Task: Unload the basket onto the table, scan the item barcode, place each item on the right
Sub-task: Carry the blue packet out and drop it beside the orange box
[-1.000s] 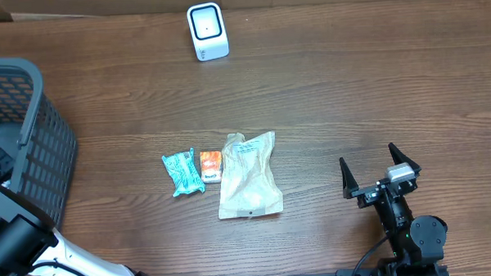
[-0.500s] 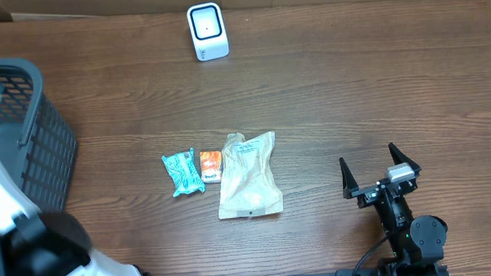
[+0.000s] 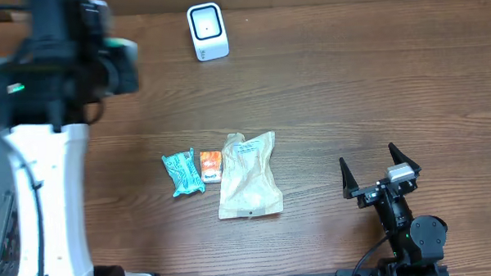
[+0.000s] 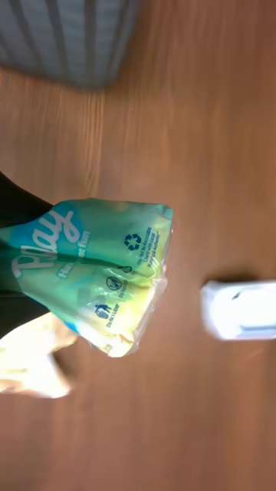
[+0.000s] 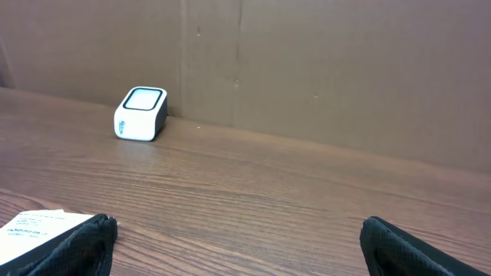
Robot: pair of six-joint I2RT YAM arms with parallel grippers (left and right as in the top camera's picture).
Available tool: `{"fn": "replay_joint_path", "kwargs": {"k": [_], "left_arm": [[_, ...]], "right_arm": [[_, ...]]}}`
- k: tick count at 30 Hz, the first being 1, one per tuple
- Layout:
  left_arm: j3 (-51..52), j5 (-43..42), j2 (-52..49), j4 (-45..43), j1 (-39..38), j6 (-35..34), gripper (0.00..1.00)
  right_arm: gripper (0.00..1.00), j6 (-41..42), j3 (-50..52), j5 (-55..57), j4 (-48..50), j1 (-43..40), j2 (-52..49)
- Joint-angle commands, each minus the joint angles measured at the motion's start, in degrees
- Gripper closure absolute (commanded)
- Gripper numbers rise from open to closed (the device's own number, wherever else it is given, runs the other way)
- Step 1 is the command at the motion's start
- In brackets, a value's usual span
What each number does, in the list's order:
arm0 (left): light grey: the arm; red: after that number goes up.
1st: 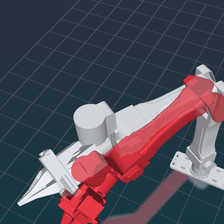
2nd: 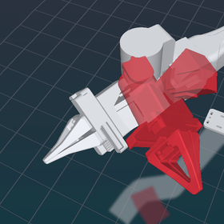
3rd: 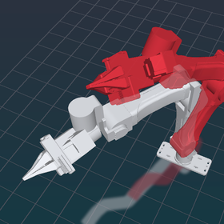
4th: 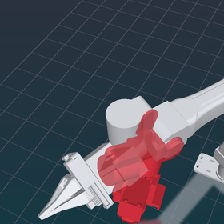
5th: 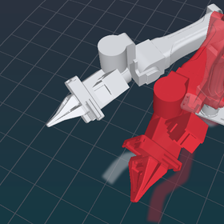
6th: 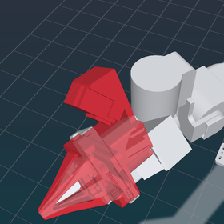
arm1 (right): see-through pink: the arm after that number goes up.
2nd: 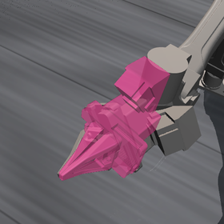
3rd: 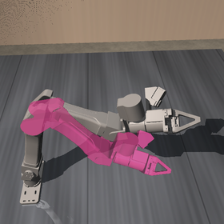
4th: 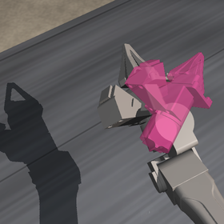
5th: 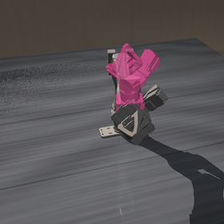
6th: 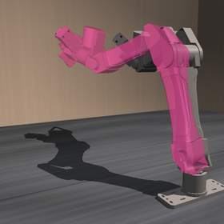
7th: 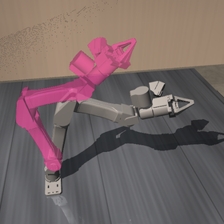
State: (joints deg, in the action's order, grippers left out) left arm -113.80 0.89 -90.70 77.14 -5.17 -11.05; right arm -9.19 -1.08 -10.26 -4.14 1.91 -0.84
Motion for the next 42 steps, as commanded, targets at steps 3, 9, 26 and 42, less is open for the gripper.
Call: {"fn": "replay_joint_path", "kwargs": {"k": [3, 9, 26, 42], "left_arm": [[9.7, -0.3, -1.7, -3.3, -6.7, -3.4, 0.96], [24.7, -0.5, -2.6, -12.9, -11.0, -4.9, 0.96], [42.4, -5.0, -8.9, -26.9, -15.3, -5.9, 0.96], [42.4, -6.0, -9.2, -23.1, -21.9, -10.4, 0.55]], "right_arm": [[0.0, 0.4, 0.6, 0.1, 0.2, -0.1, 0.7], [0.0, 0.4, 0.6, 0.1, 0.2, -0.1, 0.7], [0.0, 0.4, 0.6, 0.1, 0.2, -0.1, 0.7], [0.0, 0.4, 0.6, 0.1, 0.2, -0.1, 0.7]]}}
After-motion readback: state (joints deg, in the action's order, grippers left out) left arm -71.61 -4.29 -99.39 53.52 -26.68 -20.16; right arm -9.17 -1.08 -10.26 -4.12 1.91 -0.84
